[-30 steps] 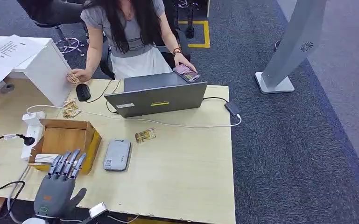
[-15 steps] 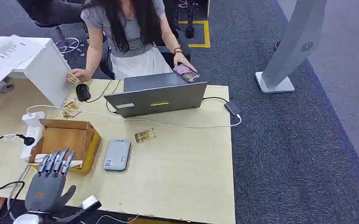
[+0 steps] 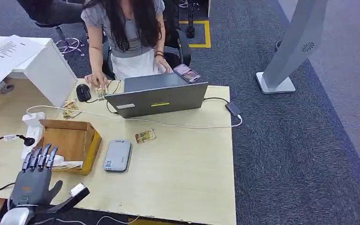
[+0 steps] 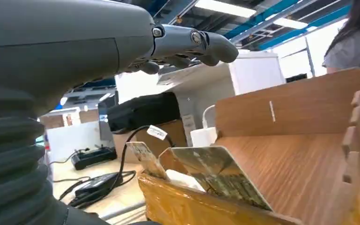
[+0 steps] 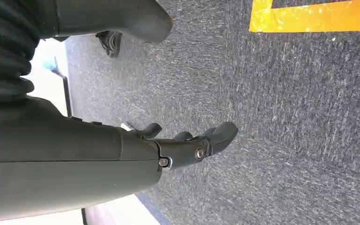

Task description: Pass the card to the sensor for recognition and then transmit it.

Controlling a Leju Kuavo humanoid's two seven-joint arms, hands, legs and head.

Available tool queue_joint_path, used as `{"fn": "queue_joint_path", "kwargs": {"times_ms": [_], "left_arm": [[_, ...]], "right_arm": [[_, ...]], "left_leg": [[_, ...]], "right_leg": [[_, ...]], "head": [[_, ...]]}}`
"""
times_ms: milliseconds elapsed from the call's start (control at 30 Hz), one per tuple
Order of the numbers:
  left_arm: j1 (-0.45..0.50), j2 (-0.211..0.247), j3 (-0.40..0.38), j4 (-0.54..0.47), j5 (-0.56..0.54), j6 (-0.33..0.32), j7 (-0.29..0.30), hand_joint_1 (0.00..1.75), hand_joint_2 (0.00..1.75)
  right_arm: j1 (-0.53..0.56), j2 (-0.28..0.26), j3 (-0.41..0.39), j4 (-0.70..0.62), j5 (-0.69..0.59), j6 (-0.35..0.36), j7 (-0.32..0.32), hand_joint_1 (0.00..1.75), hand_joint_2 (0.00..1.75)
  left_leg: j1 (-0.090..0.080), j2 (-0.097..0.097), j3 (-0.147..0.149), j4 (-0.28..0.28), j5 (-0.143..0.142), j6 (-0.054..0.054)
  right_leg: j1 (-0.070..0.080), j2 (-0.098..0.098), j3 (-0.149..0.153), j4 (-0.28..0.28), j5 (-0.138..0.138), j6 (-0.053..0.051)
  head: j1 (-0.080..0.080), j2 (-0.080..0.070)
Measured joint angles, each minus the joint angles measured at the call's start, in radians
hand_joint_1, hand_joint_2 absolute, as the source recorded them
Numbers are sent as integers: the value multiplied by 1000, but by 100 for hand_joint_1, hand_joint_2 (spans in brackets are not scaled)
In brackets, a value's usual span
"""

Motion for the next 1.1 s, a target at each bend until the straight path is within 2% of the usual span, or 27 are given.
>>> {"fn": "queue_joint_path", "kwargs": {"times_ms": [400, 1100], "left_arm": [[-52, -11, 28, 76, 0, 0, -19, 0, 175], [-68, -27, 34, 100, -2, 2, -33, 0, 175]], "right_arm": [[0, 0, 0, 0, 10, 11, 2, 0, 175], [0, 0, 0, 0, 19, 16, 0, 0, 175]], "left_leg": [[0, 0, 0, 0, 0, 0], [0, 0, 0, 0, 0, 0]], "right_leg": [[0, 0, 0, 0, 0, 0], [0, 0, 0, 0, 0, 0]], "head": [[0, 0], [0, 0]]}}
